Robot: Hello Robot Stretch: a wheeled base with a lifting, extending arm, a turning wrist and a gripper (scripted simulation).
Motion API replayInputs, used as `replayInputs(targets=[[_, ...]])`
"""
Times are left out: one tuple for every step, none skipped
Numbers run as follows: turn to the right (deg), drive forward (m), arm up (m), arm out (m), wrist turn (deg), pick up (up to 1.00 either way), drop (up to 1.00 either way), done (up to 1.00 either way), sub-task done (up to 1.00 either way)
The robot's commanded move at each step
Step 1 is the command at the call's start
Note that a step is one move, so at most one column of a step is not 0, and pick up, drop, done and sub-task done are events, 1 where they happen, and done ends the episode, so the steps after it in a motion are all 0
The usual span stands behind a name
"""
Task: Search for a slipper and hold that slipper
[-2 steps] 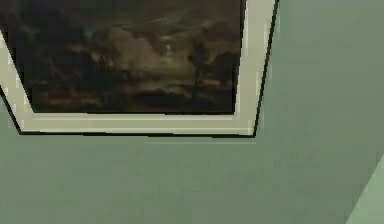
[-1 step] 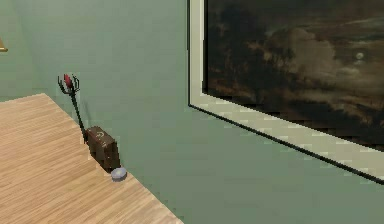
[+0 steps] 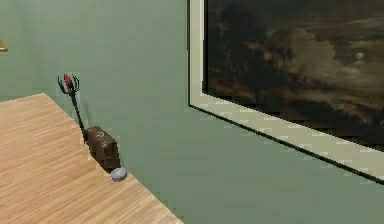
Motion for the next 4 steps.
replayInputs(targets=[[0.0,0.0,0.0,0.5,0.0,0.0,0.0,0.0,0.0],[0.0,0.0,0.0,0.0,45.0,0.0,0.0,0.0,0.0],[0.0,0.0,0.0,0.0,45.0,0.0,0.0,0.0,0.0],[0.0,0.0,0.0,0.0,36.0,0.0,0.0,0.0,0.0]])
